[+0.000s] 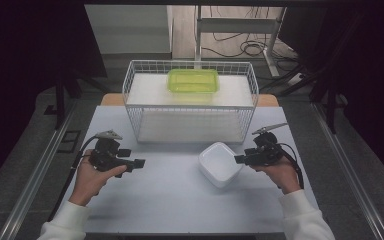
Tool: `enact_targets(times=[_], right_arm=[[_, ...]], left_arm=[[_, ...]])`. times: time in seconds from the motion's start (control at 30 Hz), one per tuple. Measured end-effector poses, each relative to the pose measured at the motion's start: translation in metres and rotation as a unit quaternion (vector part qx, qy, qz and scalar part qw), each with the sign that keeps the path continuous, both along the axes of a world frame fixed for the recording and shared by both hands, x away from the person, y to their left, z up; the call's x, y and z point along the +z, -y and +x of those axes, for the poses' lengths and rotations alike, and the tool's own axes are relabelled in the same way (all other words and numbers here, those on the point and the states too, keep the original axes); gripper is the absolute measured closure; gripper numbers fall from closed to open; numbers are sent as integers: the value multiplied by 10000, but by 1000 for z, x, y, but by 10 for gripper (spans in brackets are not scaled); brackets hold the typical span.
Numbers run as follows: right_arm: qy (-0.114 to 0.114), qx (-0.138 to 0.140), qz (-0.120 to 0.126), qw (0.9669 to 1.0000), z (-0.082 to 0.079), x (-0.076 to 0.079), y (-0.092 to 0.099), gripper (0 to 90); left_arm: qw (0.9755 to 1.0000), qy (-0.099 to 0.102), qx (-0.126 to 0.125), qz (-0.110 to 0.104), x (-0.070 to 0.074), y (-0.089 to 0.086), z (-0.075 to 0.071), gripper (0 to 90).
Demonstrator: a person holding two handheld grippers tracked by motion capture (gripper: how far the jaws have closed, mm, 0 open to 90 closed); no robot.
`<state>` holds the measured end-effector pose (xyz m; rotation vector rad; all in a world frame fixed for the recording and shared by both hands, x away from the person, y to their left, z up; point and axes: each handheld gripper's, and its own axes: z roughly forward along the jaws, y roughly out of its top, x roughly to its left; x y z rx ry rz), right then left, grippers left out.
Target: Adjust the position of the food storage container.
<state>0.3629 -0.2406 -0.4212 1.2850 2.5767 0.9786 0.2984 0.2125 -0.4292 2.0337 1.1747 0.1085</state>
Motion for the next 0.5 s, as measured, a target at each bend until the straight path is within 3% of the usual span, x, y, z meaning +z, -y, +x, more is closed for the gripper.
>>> enact_targets(times=[0.23, 0.5], right_arm=[[33, -119, -182, 9998, 11, -3, -1, 606], [-153, -58, -542, 9984, 33, -7, -15, 769]], left_arm=[[10000, -52, -10, -7, -3, 0, 0, 248], [9999, -131, -37, -3, -8, -3, 0, 244]])
